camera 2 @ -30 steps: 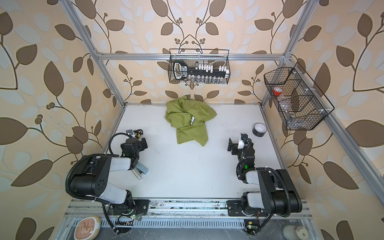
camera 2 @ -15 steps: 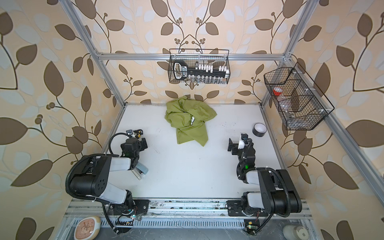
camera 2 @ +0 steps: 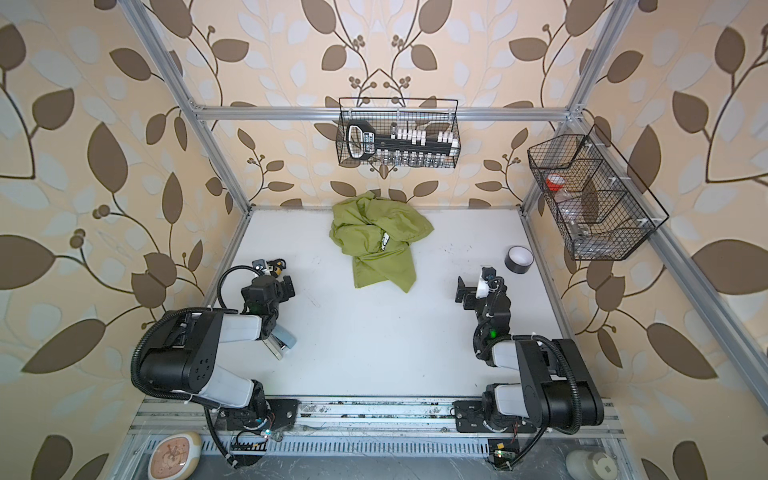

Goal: Zip up the jacket

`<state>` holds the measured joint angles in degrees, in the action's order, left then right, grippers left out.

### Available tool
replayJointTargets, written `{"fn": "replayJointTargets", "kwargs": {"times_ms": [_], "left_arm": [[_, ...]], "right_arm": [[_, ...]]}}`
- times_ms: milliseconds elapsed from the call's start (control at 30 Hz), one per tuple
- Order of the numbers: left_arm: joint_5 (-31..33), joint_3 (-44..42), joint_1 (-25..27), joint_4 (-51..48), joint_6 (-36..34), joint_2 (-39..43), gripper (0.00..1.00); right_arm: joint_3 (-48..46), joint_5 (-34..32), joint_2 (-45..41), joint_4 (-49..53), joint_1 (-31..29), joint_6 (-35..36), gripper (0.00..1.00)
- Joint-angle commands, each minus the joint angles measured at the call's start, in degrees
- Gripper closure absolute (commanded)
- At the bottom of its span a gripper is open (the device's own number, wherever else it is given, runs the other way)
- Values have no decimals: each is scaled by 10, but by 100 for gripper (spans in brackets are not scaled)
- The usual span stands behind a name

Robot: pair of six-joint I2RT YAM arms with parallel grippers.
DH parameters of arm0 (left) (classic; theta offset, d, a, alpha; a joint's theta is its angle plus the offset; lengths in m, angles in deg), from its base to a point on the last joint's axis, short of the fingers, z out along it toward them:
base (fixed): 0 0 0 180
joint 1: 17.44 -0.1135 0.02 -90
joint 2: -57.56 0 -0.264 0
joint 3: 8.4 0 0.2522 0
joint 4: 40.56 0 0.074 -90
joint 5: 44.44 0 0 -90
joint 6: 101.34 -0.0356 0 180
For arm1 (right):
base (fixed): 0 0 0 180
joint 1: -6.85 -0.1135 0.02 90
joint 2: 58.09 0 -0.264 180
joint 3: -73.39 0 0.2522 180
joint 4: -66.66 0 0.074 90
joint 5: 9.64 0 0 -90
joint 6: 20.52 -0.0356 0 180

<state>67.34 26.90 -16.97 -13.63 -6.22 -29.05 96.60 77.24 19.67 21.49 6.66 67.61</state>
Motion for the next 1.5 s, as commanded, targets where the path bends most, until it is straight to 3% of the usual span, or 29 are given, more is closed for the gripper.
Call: {"fn": "replayJointTargets", "kwargs": {"times_ms": [0, 467, 700, 833, 933, 1000, 1033, 1133, 1200, 1300, 1367, 1467], "left_arm": [[20, -1, 7, 24, 10, 12, 1], [24, -1, 7, 24, 9, 23, 1], [96, 75, 7, -175, 49, 130, 1], [119, 163, 7, -342, 165, 210, 1], [123, 265, 6, -524, 293, 225, 1], [87, 324, 7, -624, 338, 222, 1], [41, 343, 6, -650, 338, 223, 1], [-137, 358, 5, -667, 329, 234, 1], [-249, 351, 6, -662, 326, 236, 1], [-320, 324, 14, -674, 358, 232, 1], [-348, 289, 38, -658, 371, 233, 1], [-318, 247, 120, -641, 391, 232, 1]], "right_arm": [[5, 8, 1, -14, 2, 9, 0], [9, 1, -4, -6, 2, 5, 0], [59, -68, -165, 208, 1, -19, 0], [132, -114, -268, 373, 0, -108, 0], [203, -88, -294, 509, 19, -185, 0], [249, -65, -295, 599, 43, -265, 0], [260, 0, -295, 619, 62, -286, 1], [266, 177, -274, 590, 82, -322, 19], [289, 234, -227, 593, 59, -334, 30], [347, 205, -139, 648, -31, -321, 35], [389, 160, -74, 679, -101, -304, 28], [445, 114, 25, 694, -189, -285, 17]]}}
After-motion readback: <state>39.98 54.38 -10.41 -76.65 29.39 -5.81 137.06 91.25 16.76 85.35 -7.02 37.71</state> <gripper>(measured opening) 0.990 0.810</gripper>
